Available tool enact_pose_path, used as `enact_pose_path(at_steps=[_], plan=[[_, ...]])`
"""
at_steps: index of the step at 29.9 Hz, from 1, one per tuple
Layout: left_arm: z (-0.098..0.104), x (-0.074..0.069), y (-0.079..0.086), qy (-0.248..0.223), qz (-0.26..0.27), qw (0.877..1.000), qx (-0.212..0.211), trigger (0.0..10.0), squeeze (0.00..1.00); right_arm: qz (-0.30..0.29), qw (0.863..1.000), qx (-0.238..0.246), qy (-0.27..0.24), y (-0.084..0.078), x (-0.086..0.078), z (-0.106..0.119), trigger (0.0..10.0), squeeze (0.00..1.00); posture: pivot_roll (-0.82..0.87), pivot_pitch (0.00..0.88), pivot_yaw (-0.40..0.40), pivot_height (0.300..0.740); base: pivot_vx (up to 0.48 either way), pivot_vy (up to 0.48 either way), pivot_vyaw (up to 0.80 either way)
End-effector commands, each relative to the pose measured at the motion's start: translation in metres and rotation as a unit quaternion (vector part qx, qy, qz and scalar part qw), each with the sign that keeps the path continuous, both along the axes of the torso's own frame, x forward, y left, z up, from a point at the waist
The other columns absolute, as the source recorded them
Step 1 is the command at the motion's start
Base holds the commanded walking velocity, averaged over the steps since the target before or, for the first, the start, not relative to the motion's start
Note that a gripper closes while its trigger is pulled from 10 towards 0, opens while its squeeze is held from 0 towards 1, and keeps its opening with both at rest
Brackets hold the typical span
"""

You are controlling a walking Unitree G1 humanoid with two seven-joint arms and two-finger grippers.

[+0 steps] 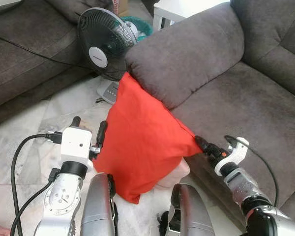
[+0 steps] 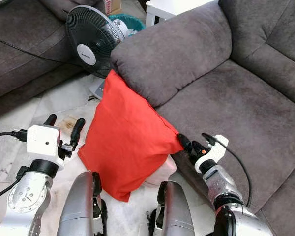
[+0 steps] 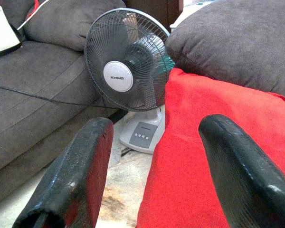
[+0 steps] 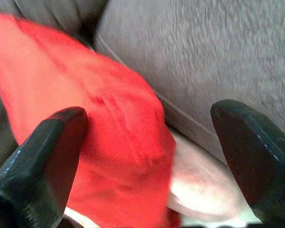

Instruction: Move the pillow to the sofa from floor

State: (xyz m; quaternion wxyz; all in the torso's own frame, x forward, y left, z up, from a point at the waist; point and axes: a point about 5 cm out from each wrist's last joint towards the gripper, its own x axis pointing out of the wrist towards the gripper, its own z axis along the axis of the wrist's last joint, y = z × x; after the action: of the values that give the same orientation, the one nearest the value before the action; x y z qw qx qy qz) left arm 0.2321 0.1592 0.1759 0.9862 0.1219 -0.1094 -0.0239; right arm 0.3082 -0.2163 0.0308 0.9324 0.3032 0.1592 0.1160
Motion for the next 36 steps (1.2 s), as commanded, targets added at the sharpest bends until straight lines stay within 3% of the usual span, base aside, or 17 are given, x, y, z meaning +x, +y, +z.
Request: enact_pose_path(at_steps=[1,4,9,11,13,21,27,36], plan=[[-0.002,-0.002,-0.004,0.003,-0.013,1.000,-0.006,10.0,0.00,-0.007,1.000,-0.022,0.015,-0.005,-0.007,-0.007,10.0,0.00,0.26,0.254,-0.119,0.584,0.000,0.000,0.00],[-0.002,-0.002,-0.004,0.003,-0.014,1.000,-0.006,10.0,0.00,-0.010,1.000,-0.024,0.016,-0.004,-0.008,-0.009,10.0,0.00,0.26,0.255,-0.119,0.584,0.000,0.000,0.00],[-0.002,-0.001,-0.007,0.002,-0.018,1.000,-0.007,10.0,0.00,-0.024,1.000,0.002,0.018,0.017,-0.007,-0.014,10.0,0.00,0.26,0.258,-0.115,0.584,0.000,0.000,0.00],[-0.002,-0.001,-0.007,0.002,-0.018,1.000,-0.007,10.0,0.00,-0.024,1.000,0.002,0.018,0.017,-0.007,-0.014,10.0,0.00,0.26,0.258,-0.115,0.584,0.000,0.000,0.00],[-0.002,-0.002,-0.006,0.002,-0.017,1.000,-0.006,10.0,0.00,-0.013,0.998,0.057,0.009,0.042,-0.005,-0.015,10.0,0.00,0.27,0.262,-0.117,0.584,0.000,0.000,0.00],[-0.002,-0.002,-0.006,0.002,-0.016,1.000,-0.006,10.0,0.00,0.014,0.998,0.064,0.007,0.054,-0.005,-0.015,10.0,0.00,0.27,0.260,-0.121,0.584,0.000,0.000,0.00],[-0.002,0.000,-0.010,-0.001,-0.017,1.000,-0.010,10.0,0.00,0.039,0.994,0.097,-0.023,0.067,0.002,-0.006,10.0,0.00,0.27,0.255,-0.130,0.584,0.000,0.000,0.00],[-0.002,0.003,-0.015,-0.009,-0.017,1.000,-0.015,10.0,0.00,0.052,0.991,0.117,-0.035,0.072,0.007,0.001,10.0,0.00,0.27,0.239,-0.154,0.584,0.000,0.000,0.00]])
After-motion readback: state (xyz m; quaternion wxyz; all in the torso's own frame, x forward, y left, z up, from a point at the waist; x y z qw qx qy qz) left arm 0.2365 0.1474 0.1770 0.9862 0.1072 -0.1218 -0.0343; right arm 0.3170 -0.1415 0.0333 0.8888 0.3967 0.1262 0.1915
